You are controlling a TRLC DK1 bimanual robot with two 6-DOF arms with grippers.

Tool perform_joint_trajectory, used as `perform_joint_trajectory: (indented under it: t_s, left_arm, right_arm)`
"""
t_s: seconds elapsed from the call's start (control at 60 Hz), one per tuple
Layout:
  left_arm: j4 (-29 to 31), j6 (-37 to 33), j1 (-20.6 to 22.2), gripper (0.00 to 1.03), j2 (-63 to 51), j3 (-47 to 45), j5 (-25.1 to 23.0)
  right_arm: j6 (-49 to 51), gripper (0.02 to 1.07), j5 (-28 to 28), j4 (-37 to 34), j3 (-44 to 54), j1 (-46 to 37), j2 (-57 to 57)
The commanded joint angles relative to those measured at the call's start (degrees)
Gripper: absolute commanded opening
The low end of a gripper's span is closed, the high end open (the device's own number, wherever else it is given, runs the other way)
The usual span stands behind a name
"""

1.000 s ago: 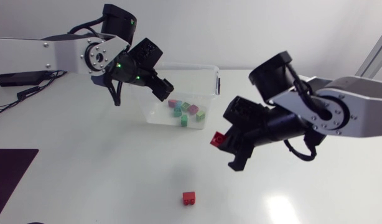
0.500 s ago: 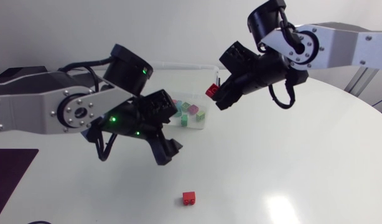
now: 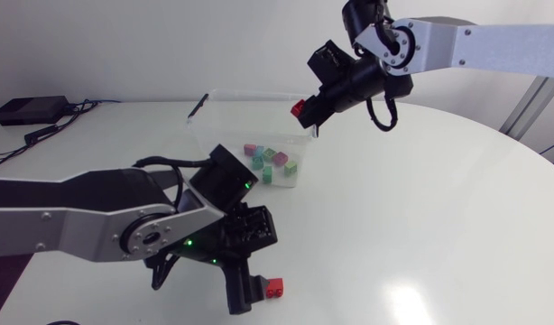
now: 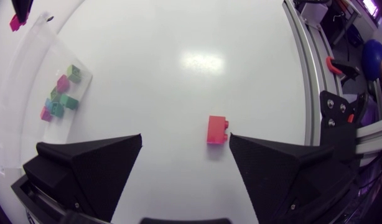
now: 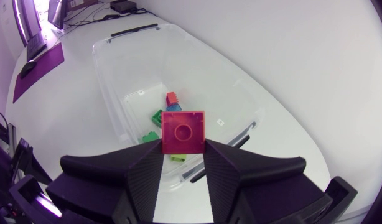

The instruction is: Place the duplo bricks in the container

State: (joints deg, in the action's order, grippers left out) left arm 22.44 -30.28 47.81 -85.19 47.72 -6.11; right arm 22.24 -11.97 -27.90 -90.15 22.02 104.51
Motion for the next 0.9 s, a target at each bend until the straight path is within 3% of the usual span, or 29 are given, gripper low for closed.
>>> perform_joint_trajectory:
  t_s: [0.0,0.133,0.2,0.25,0.283,0.517,0.75,0.883]
  left_arm:
    - [0.1,-1.0,1.6,0.98,-2.1,-1.8,-0.1]
    - [0.0,-0.4,3.3,0.98,-3.0,-2.1,-0.2]
    - [0.0,-0.1,3.8,0.98,-3.1,-2.1,-0.3]
    - [-0.1,0.1,4.1,0.98,-3.3,-2.1,-0.3]
    - [-0.2,0.2,4.4,0.98,-3.7,-2.0,-0.3]
    - [-1.7,0.3,4.8,0.98,-6.9,-0.8,-0.6]
    - [-1.7,0.9,5.3,0.96,-9.0,1.5,-0.6]
    - [0.0,1.5,5.8,0.89,-11.1,4.0,-0.7]
  right_arm:
    - [-1.6,0.21,-0.1,1.1,-2.7,-0.2,3.0]
    - [-1.8,0.24,0.0,1.2,-5.5,-0.5,6.4]
    - [-2.2,0.53,0.0,1.3,-5.9,-0.7,6.6]
    - [-2.3,0.89,0.2,1.3,-5.5,-0.8,5.6]
    - [-2.3,1.01,0.4,1.5,-4.6,-0.9,4.4]
    - [-1.0,1.02,-0.6,2.7,3.9,-3.5,-5.5]
    - [1.6,1.02,-1.6,4.7,19.5,-5.1,-19.2]
    - [2.6,1.02,-2.3,5.8,28.3,-6.6,-25.9]
